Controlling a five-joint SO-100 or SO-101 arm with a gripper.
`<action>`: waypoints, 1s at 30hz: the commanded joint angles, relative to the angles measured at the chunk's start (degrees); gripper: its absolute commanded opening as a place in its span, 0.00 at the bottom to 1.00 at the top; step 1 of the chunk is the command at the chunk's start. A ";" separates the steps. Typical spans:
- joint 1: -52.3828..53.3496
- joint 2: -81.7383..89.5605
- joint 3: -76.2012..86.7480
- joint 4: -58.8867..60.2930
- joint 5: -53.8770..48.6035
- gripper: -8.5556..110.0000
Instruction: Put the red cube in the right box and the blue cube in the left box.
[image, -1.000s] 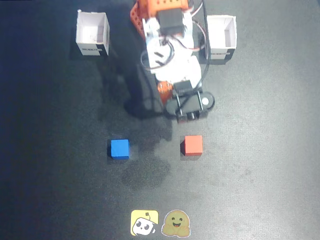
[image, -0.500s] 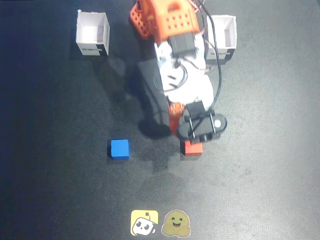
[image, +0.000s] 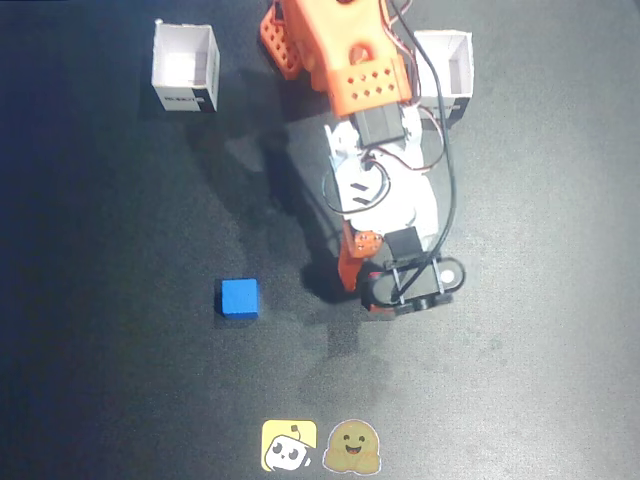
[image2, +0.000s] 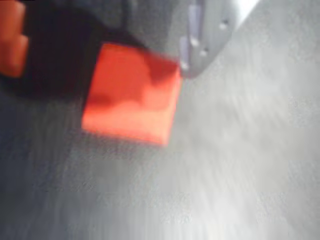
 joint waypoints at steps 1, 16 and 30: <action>-0.79 0.00 -3.52 -1.14 0.44 0.29; -1.49 -7.29 -6.06 -2.90 2.20 0.28; -1.49 -14.85 -9.67 -2.81 4.04 0.28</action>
